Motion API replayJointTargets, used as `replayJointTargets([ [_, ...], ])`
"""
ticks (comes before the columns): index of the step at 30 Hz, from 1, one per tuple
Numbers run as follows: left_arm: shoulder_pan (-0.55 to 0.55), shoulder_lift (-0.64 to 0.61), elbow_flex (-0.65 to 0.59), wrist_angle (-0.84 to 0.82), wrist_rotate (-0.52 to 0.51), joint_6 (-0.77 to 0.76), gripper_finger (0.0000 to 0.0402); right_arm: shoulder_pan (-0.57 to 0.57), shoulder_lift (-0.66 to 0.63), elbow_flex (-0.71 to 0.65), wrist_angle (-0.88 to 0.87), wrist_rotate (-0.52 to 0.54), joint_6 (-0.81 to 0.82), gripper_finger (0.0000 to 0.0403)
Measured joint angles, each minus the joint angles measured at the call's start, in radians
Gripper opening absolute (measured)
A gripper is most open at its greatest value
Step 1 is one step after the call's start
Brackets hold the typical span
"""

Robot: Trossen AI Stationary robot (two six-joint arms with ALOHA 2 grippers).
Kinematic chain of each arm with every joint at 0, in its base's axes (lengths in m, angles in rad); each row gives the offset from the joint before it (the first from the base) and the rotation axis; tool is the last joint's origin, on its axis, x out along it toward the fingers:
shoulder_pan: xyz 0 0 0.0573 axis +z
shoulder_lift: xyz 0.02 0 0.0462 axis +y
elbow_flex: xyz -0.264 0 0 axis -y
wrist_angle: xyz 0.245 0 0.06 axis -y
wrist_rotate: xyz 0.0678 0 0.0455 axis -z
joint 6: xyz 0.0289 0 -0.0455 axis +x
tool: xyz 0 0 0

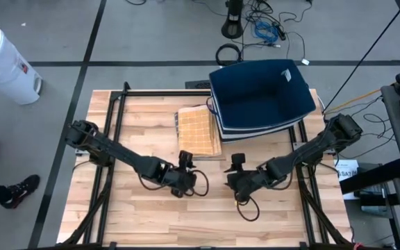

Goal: Fold towel
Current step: Put the folded stacked towels into the blue laundry bin

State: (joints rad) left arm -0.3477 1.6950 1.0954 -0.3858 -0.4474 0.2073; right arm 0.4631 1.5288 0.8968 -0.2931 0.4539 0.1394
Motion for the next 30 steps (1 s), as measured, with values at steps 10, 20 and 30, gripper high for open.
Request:
replayJointTargets([
  [10,-0.019,0.003,-0.097,0.122,-0.036,-0.125,0.0236,-0.084,0.123,-0.084,0.39,0.069,-0.326,0.0208],
  [20,-0.083,0.002,-0.213,0.252,-0.166,-0.222,0.0236,-0.227,0.293,-0.024,0.471,0.127,-0.473,0.0208],
  [30,-0.134,0.001,-0.213,0.279,-0.227,-0.225,0.0236,-0.342,0.43,0.099,0.483,0.017,-0.511,0.0208],
])
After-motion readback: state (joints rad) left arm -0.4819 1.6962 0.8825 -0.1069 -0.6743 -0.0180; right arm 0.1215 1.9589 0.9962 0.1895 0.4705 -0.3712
